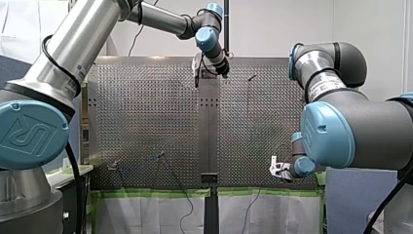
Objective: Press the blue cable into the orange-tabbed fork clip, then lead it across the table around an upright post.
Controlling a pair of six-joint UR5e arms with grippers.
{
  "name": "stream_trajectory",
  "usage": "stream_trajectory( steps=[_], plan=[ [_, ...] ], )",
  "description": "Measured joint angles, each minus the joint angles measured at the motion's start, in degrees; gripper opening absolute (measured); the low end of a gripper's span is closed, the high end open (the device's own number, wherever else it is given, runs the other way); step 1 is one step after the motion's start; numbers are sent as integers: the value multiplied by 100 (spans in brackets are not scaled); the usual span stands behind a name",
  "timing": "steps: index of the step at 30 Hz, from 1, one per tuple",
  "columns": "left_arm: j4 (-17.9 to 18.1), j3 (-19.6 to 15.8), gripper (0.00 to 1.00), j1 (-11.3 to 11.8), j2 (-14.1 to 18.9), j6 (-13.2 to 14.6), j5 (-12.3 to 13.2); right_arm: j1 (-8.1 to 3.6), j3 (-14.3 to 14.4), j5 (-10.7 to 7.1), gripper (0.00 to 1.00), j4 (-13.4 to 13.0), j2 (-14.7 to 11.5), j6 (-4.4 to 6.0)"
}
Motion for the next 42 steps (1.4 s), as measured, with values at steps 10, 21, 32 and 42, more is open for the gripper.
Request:
stream_trajectory(
  steps=[10,21,32,42],
  plan=[
    [0,0,99,-3,3,0,0,5,-7,-44,0,0,32,0],
    [-11,0,99,-3,2,7,-25,5,2,-124,0,18,-37,0],
    [-12,-2,99,-10,1,-8,-51,-4,284,-314,0,11,-427,91],
    [-24,0,99,-15,0,-21,-29,71,477,-241,0,131,-981,586]
  ],
)
